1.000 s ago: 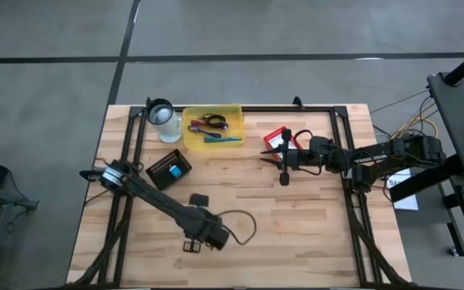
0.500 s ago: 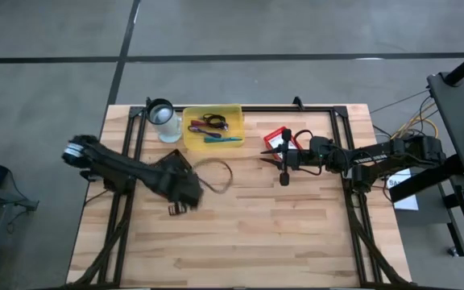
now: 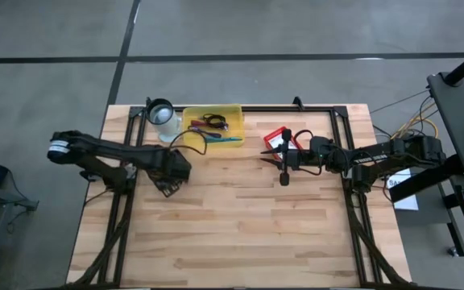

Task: Pick and place items into bin
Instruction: Put the black charger adapter into the black bin

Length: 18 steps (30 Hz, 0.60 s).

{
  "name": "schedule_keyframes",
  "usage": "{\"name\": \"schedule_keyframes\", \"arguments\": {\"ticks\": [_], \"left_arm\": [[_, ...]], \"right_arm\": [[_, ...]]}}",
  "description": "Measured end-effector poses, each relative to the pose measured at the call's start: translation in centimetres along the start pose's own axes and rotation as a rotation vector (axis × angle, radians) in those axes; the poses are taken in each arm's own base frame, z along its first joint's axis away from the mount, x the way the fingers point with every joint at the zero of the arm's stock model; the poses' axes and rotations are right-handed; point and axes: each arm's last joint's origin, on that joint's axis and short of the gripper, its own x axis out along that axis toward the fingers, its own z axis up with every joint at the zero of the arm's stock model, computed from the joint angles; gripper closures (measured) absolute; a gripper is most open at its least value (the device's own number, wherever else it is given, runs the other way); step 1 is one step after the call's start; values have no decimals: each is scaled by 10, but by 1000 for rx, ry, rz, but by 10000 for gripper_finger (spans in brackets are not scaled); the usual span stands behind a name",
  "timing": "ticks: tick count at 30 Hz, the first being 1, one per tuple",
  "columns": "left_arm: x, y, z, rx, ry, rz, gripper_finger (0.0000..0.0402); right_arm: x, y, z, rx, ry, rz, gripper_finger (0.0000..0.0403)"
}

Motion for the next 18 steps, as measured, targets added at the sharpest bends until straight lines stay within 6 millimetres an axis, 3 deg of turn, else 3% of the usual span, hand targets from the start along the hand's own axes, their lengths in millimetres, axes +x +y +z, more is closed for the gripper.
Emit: {"name": "schedule_keyframes", "arguments": {"ticks": [18], "left_arm": [[34, 6, 31, 101, 87, -6, 274]], "right_arm": [[0, 0, 0, -1, -2, -1, 335]]}}
